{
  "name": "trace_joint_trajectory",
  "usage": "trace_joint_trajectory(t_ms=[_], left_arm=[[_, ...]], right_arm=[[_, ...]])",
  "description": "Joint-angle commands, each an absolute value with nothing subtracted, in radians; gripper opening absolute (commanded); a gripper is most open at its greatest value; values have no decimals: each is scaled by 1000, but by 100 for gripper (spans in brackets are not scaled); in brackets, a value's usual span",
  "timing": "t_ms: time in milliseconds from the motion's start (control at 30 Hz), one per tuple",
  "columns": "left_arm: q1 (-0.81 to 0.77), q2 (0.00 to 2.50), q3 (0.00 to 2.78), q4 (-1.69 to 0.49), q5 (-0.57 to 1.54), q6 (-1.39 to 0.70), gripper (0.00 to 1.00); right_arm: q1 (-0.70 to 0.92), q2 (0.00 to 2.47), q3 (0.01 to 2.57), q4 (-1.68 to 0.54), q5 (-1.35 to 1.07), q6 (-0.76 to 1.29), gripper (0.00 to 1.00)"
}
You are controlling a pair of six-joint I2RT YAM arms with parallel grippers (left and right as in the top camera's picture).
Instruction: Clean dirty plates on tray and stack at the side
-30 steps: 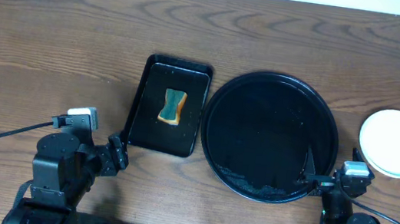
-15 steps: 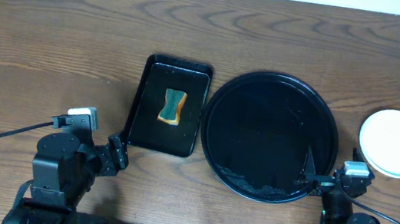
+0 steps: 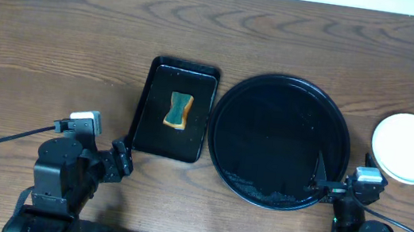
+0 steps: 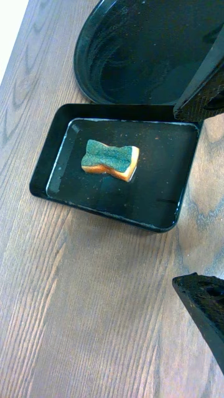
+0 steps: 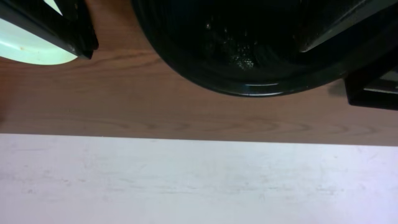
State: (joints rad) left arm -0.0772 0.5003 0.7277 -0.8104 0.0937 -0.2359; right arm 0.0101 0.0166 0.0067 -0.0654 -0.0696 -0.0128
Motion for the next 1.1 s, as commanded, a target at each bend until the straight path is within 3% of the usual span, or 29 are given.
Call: trace_joint_trajectory(t_ms=[0, 267, 567, 800, 1067], left_arm=[[-72, 484, 723, -818, 77, -229, 80], [-7, 298, 572, -762, 78, -194, 79], [49, 14, 207, -320, 90, -155, 79], [49, 2, 44, 49, 113, -13, 80], [49, 2, 4, -56, 175, 15, 79]], right_arm=[[20, 11, 6, -71, -56, -23, 99], [20, 11, 6, -71, -56, -23, 99], [20, 11, 6, -71, -56, -23, 99], [20, 11, 6, -71, -56, -23, 99], [20, 11, 6, -71, -56, -23, 99]])
